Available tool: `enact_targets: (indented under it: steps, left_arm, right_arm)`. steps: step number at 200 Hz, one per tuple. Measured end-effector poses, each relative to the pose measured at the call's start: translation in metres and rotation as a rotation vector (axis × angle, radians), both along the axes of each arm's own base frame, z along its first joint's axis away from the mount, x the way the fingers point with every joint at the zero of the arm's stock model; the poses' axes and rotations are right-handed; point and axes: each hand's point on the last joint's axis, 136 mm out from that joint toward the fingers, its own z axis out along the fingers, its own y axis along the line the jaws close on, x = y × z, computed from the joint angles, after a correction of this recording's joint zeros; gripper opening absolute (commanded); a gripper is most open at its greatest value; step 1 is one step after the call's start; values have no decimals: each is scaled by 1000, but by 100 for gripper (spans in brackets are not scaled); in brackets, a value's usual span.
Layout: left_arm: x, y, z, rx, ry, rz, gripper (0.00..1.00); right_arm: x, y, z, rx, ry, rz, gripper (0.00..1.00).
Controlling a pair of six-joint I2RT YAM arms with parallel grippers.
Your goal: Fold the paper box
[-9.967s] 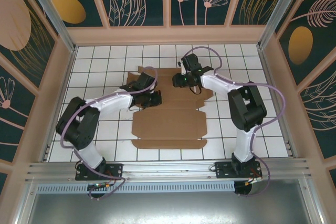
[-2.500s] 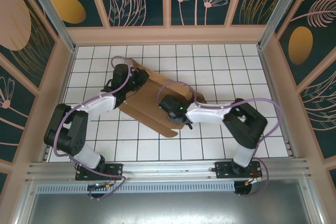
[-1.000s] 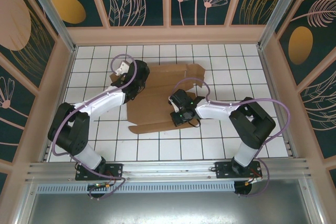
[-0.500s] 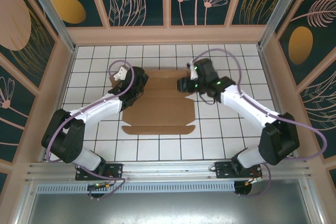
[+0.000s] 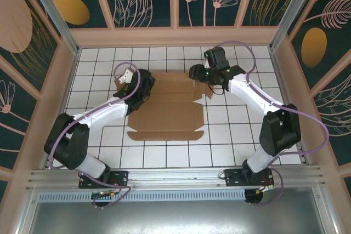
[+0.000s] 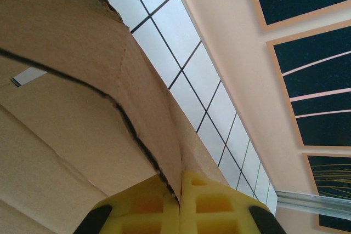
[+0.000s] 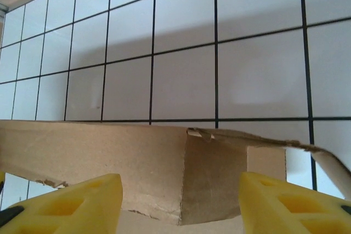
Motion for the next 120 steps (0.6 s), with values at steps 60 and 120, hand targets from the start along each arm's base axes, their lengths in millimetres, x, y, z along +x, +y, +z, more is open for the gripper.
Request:
enact_targets:
  steps: [60,120]
  left_arm:
    - [0,0,0,1,2,0,0]
    - [0,2,-1,4,2,8,0]
  right_arm:
    - [2,13,-25,39,77,16,59]
    - [6,36,-16,248,111,25,38]
